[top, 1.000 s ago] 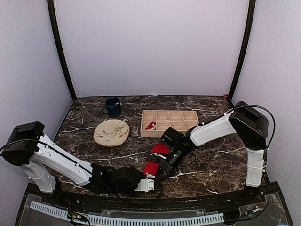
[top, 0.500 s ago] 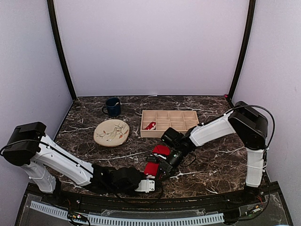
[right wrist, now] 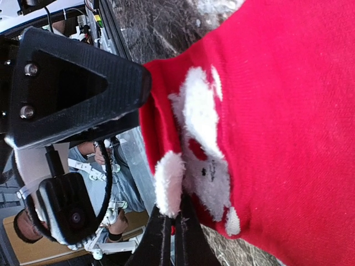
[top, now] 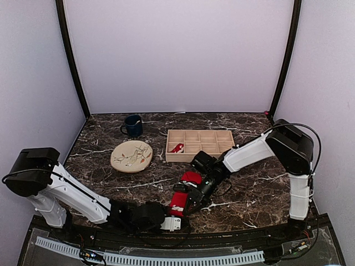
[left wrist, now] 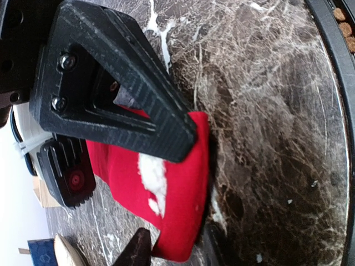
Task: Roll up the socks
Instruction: Roll the sock at the center of the board.
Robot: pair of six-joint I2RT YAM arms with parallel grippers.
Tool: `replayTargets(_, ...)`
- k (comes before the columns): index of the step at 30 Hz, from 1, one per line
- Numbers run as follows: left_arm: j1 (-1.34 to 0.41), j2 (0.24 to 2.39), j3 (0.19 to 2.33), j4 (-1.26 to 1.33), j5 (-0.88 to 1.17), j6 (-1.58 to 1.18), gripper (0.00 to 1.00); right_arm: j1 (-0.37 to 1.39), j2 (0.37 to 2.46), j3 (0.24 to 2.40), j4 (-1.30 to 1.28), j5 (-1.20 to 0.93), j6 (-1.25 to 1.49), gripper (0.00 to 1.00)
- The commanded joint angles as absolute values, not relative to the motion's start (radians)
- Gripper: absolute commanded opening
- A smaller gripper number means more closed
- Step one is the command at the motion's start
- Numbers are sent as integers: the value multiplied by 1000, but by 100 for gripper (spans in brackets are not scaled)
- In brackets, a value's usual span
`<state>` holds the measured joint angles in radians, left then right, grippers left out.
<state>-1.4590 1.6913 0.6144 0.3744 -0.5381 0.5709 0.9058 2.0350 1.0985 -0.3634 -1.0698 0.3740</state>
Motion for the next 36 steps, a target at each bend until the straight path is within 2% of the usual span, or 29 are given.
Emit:
replayTargets(1, -1473, 1697, 597, 403, -574, 585, 28, 893, 2045, 1100, -338, -1108, 398, 0)
replayTargets(3, -1475, 1703, 597, 411, -582, 589, 28, 893, 2046, 1100, -333, -1113, 403, 0)
replayTargets(6, -1475, 1710, 600, 416, -579, 592, 21, 893, 2046, 1093, -320, -1122, 413, 0)
replayTargets(23, -1472, 1746, 651, 318, -515, 531, 18, 893, 2037, 1065, -275, -1131, 450, 0)
replayTargets(26, -1466, 1747, 666, 290, -491, 514, 15, 893, 2036, 1062, -273, -1130, 453, 0)
replayTargets(29, -1458, 1742, 676, 255, -465, 501, 7, 893, 2031, 1051, -267, -1129, 456, 0)
replayTargets(36, -1441, 1733, 708, 155, -375, 469, 0, 891, 2023, 1034, -236, -1116, 476, 0)
